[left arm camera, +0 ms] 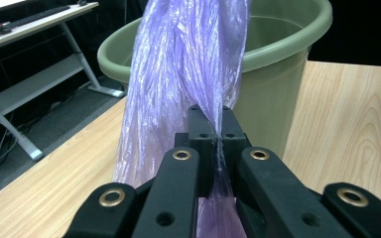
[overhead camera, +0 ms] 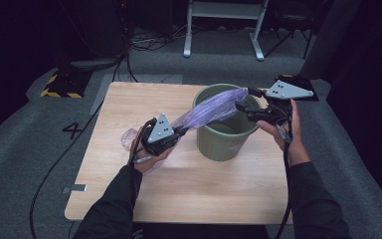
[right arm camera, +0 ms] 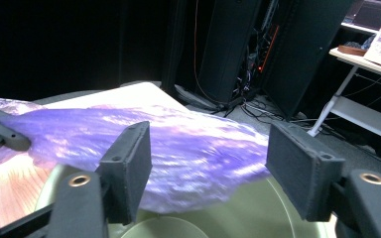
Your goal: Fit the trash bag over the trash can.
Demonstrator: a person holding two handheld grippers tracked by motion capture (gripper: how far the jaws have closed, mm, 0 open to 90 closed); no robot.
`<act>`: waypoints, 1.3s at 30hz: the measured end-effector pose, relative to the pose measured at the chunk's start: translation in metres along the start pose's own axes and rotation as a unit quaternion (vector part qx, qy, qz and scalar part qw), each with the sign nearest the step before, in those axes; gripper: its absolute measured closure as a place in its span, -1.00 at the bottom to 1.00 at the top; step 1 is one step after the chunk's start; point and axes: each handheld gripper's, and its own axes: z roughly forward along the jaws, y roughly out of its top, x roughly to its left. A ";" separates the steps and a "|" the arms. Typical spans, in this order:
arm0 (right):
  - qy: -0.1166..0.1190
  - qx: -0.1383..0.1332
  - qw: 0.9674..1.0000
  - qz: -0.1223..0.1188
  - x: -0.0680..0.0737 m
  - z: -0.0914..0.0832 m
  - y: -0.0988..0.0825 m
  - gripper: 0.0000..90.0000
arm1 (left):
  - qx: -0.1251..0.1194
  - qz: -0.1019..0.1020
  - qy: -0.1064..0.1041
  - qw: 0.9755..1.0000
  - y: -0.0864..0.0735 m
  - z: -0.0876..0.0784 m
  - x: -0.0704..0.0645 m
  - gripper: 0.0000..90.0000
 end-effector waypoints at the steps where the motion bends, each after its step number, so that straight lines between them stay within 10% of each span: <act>1: 0.002 0.004 1.000 -0.002 0.002 0.006 0.002 -0.26 | 0.001 0.003 -0.002 1.000 0.000 0.001 -0.001 0.96; 14: 0.014 0.068 0.998 0.009 -0.002 0.043 -0.002 -0.15 | 0.009 0.020 -0.012 1.000 0.003 0.008 -0.008 0.96; 17: 0.027 0.092 0.995 0.005 -0.002 0.049 -0.006 0.05 | 0.007 0.021 -0.011 1.000 0.003 0.008 -0.008 0.95; 19: 0.042 0.105 0.993 -0.015 -0.001 0.051 -0.007 0.57 | 0.005 0.023 -0.007 1.000 0.005 0.009 -0.009 0.91; 25: 0.047 0.135 0.989 -0.035 0.002 0.055 -0.009 0.90 | -0.005 0.025 0.002 1.000 0.009 0.008 -0.010 0.86; 33: 0.068 0.136 0.988 -0.035 0.003 0.047 -0.009 0.65 | 0.002 0.039 0.004 0.999 0.016 0.004 -0.008 0.93; 39: 0.039 0.081 0.995 -0.031 0.004 0.029 0.005 0.06 | 0.013 0.050 0.001 0.999 0.022 0.007 -0.008 0.95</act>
